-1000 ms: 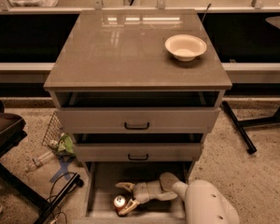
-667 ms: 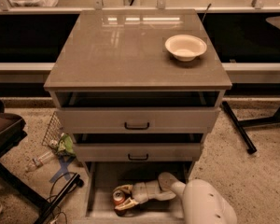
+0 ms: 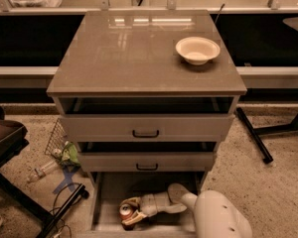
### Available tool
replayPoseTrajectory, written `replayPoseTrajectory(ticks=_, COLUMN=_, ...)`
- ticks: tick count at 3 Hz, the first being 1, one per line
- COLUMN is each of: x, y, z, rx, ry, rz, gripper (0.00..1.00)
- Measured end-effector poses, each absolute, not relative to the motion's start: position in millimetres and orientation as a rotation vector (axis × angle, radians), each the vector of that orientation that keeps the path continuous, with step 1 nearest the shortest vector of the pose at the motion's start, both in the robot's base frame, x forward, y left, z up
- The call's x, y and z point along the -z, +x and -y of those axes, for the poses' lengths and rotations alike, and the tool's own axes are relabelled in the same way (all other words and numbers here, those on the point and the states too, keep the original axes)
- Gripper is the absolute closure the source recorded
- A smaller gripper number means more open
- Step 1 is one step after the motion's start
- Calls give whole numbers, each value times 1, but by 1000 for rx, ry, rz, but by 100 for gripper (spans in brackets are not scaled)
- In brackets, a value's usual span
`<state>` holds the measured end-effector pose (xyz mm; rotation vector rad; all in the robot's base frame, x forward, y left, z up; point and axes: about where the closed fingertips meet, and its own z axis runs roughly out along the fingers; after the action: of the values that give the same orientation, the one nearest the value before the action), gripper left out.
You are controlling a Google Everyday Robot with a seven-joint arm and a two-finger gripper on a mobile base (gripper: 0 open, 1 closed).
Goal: Pick coke can from bottom drawer and place on counter
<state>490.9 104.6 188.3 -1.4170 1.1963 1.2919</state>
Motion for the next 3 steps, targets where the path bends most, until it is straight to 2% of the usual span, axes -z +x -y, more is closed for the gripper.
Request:
replayPoseTrajectory(ticks=2, x=-224, y=484, z=-104, rx=-1265, ry=-1396, rz=-1181, gripper=100)
replayPoseTrajectory(ticks=3, x=-305, y=509, z=-79, rx=-1135, ry=-1323, rz=-1175, gripper=100)
